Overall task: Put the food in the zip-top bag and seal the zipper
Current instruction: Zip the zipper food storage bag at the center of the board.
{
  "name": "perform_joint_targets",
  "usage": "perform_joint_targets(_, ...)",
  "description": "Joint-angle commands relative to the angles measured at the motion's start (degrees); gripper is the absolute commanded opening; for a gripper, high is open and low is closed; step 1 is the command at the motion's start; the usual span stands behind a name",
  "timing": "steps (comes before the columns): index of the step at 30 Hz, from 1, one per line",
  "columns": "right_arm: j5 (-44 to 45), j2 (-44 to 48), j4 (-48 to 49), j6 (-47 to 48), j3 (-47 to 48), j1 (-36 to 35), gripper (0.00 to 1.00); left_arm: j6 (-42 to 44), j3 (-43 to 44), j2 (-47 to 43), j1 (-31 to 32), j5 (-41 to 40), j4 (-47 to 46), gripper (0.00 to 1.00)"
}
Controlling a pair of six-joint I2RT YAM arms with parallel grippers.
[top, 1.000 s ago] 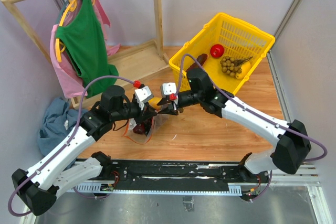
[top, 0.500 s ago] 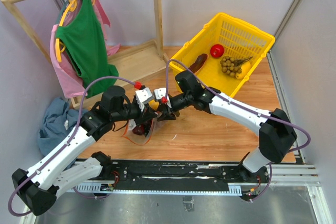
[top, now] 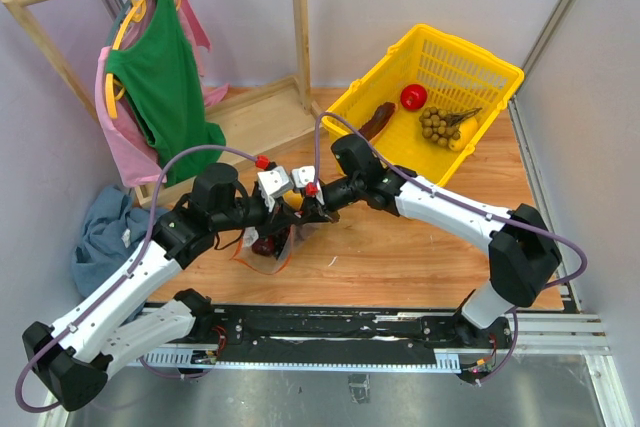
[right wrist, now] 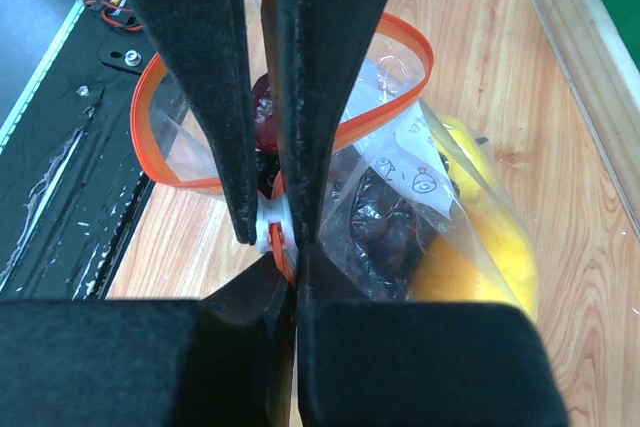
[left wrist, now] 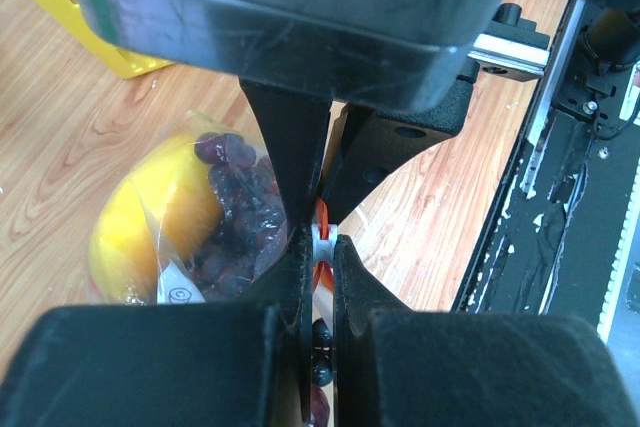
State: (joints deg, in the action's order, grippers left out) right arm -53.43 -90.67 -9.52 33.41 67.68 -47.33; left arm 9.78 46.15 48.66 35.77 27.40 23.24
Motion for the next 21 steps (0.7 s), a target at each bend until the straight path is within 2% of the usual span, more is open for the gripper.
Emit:
perform_joint_targets(1,1.5,2.7,7.5,-3.8,-1.4,-0.7,0.01,-0.9,-0.1,-1.1,0.2,-0.9,-0.6,0.0)
perform_joint_targets(10,5.5,7.0,20.7,-11.5,-7.7,0.9,0.01,-1.9,-1.1,-0.6,0.3,-8.5,1.6,0.0)
perform_joint_targets(21,14.0,9.1,29.6,-18.3,-11.8,1.9,0.01,-2.1,-1.8,-0.8,0.4,-8.6,1.2,0.02)
